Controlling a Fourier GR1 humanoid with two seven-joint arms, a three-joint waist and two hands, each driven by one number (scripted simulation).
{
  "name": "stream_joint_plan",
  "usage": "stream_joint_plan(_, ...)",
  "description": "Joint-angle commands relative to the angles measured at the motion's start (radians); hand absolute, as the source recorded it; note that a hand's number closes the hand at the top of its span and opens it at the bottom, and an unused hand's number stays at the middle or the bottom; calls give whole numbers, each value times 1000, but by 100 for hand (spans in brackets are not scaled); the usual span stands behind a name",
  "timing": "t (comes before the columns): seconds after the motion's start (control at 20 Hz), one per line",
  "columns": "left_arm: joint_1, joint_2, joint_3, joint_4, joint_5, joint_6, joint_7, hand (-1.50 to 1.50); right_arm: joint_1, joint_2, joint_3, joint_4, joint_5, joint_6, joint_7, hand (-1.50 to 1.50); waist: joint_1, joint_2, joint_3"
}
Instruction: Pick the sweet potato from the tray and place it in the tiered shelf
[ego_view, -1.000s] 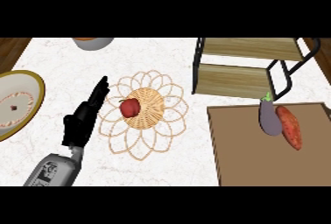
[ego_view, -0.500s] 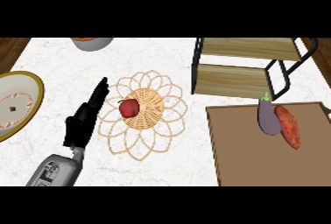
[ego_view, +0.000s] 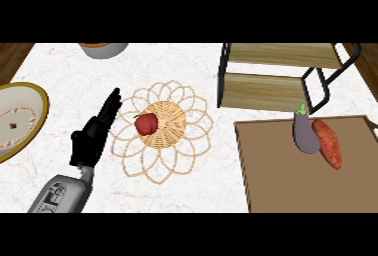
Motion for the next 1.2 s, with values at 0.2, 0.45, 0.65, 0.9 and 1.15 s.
stream_joint_plan(0.2, 37, -20, 27, -41, -29, -38, 14, 0, 131, 90, -78, -265, 63, -57, 159, -150, -1, 0, 1)
stream_joint_plan(0.45, -32, -43, 70, 11, -59, -67, 29, 0, 98, 147, -130, -201, 155, 2, 129, -150, 5, 2, 1)
stream_joint_plan(0.65, 32, -70, 69, -9, -83, -78, -8, 0, 132, 175, -195, -277, 156, 58, 192, -150, 4, 2, 1)
stream_joint_plan(0.9, 16, -104, 80, 38, -117, -68, -42, 0, 39, 272, -152, -190, 245, 42, 201, -150, 12, 4, 1)
stream_joint_plan(1.15, 34, -111, 94, -46, -138, -80, 28, 0, 131, 324, -183, -228, 344, 47, 168, -150, 8, 2, 1)
